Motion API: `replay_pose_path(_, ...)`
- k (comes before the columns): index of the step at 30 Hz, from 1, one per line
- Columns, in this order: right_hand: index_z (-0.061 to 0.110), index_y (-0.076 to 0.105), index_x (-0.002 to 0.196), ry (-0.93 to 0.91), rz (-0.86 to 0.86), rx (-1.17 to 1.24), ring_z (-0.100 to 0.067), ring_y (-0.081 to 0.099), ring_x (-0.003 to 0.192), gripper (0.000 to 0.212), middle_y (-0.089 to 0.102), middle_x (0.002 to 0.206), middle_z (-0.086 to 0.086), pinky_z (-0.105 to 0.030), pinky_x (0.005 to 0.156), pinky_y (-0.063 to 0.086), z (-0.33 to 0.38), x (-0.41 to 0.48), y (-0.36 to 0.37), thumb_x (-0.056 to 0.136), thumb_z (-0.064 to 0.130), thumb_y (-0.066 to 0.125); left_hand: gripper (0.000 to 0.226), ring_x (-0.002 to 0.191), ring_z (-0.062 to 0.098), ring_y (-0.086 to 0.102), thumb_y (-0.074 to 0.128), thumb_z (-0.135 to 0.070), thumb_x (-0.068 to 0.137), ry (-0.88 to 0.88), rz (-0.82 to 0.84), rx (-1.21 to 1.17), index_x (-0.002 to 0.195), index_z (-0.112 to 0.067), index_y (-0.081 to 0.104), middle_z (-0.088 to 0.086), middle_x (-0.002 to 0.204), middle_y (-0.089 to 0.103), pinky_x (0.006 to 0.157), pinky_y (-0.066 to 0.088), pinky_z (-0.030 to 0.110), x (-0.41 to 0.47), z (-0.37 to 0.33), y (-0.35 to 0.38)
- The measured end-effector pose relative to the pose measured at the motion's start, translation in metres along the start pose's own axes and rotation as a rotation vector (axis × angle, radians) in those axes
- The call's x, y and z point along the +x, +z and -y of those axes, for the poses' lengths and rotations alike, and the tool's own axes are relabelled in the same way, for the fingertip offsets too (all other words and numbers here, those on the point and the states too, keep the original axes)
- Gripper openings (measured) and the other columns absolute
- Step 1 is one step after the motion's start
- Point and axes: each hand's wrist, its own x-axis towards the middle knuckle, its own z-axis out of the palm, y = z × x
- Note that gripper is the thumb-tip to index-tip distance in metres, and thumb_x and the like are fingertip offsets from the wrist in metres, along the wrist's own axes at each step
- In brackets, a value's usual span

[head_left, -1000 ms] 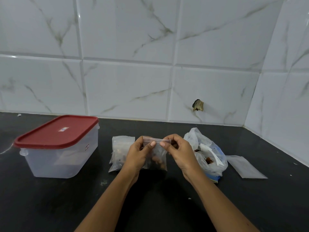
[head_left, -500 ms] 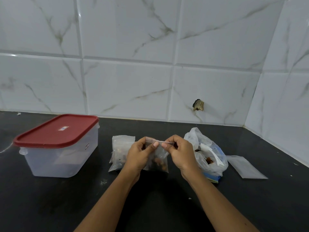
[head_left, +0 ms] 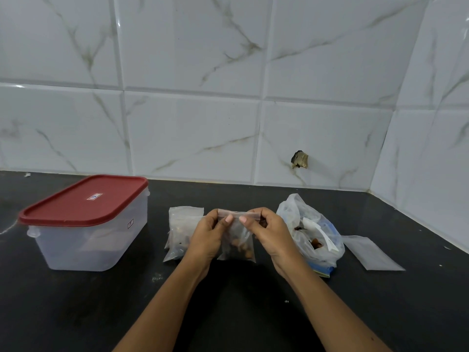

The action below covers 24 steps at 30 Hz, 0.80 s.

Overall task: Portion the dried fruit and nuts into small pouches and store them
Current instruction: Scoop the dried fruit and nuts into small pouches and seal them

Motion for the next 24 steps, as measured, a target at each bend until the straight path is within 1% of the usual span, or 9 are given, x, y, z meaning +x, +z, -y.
replay_pose_path(4,0.024,0.061,0.08,-0.027,-0.005,-0.026,-0.017,0.061,0.091,0.007,0.062,0.083,0.005,-0.033,0.085,0.05,0.0004,-0.0002,0.0004,0.084,0.022,0.066,0.013,0.085,0.016,0.062,0.049,-0.016,0.094,0.024,-0.019,0.088,0.093,-0.013,0.061,0.004,0.087,0.065,0.068,0.049,0.024,-0.0004,0.0004,0.0005)
replay_pose_path(7,0.021,0.063,0.081,-0.016,-0.008,-0.013,-0.019,0.063,0.091,0.004,0.065,0.085,0.0,-0.034,0.084,0.05,0.0003,-0.0001,0.0009,0.084,0.022,0.066,0.013,0.084,0.014,0.061,0.05,-0.016,0.094,0.048,-0.044,0.132,0.088,-0.016,0.061,0.0,0.083,0.064,0.073,0.05,0.026,0.0005,0.0004,0.0005)
replay_pose_path(12,0.017,0.066,0.082,0.023,-0.021,0.009,-0.023,0.064,0.088,0.006,0.067,0.086,-0.007,-0.037,0.081,0.053,-0.0011,-0.0002,0.0042,0.084,0.022,0.064,0.014,0.085,0.014,0.061,0.052,-0.018,0.093,0.078,-0.043,0.183,0.085,-0.019,0.063,0.0,0.084,0.066,0.073,0.049,0.025,0.0025,0.0028,-0.0006)
replay_pose_path(13,0.016,0.067,0.083,0.03,-0.023,0.018,-0.023,0.064,0.087,0.006,0.067,0.084,-0.007,-0.036,0.08,0.053,-0.001,0.0004,0.0042,0.084,0.022,0.064,0.014,0.085,0.015,0.062,0.052,-0.017,0.093,0.075,-0.043,0.168,0.084,-0.019,0.063,0.0,0.084,0.066,0.073,0.05,0.024,0.0027,0.0027,-0.0005)
replay_pose_path(15,0.013,0.067,0.086,0.05,-0.015,0.052,-0.021,0.064,0.085,0.008,0.067,0.083,-0.006,-0.034,0.078,0.052,-0.0003,0.0011,0.0033,0.084,0.02,0.065,0.014,0.082,0.013,0.062,0.053,-0.016,0.092,0.058,-0.045,0.124,0.084,-0.018,0.064,0.001,0.082,0.066,0.065,0.051,0.019,0.0026,0.0024,0.0001)
replay_pose_path(17,0.012,0.066,0.083,0.076,-0.011,0.078,-0.016,0.061,0.079,0.005,0.065,0.078,-0.002,-0.027,0.071,0.049,0.0004,0.0009,0.0018,0.084,0.017,0.065,0.012,0.077,0.012,0.062,0.054,-0.015,0.091,0.031,-0.046,0.081,0.084,-0.015,0.064,0.001,0.079,0.066,0.056,0.05,0.014,0.0026,0.002,0.0007)
replay_pose_path(18,0.012,0.065,0.08,0.091,-0.021,0.09,-0.014,0.059,0.075,0.006,0.063,0.074,0.0,-0.024,0.067,0.046,0.0008,0.0006,0.0012,0.085,0.015,0.064,0.012,0.076,0.013,0.062,0.054,-0.015,0.091,0.015,-0.047,0.069,0.084,-0.015,0.063,0.001,0.078,0.066,0.056,0.05,0.015,0.0029,0.0023,0.0013)
replay_pose_path(20,0.013,0.064,0.075,0.118,-0.064,0.119,-0.01,0.055,0.068,0.009,0.061,0.069,0.001,-0.021,0.062,0.043,0.0007,0.0003,0.0,0.085,0.013,0.064,0.011,0.077,0.018,0.061,0.053,-0.015,0.092,-0.005,-0.065,0.036,0.083,-0.014,0.06,0.003,0.078,0.065,0.062,0.051,0.024,0.0037,0.0022,0.0017)
replay_pose_path(24,0.013,0.064,0.076,0.128,-0.086,0.167,-0.008,0.054,0.064,0.008,0.061,0.068,0.002,-0.018,0.058,0.041,0.002,0.0001,-0.0011,0.084,0.012,0.065,0.021,0.076,0.021,0.056,0.048,-0.016,0.095,0.011,-0.09,0.038,0.074,-0.014,0.052,0.004,0.073,0.059,0.072,0.049,0.04,0.0043,0.0007,-0.0005)
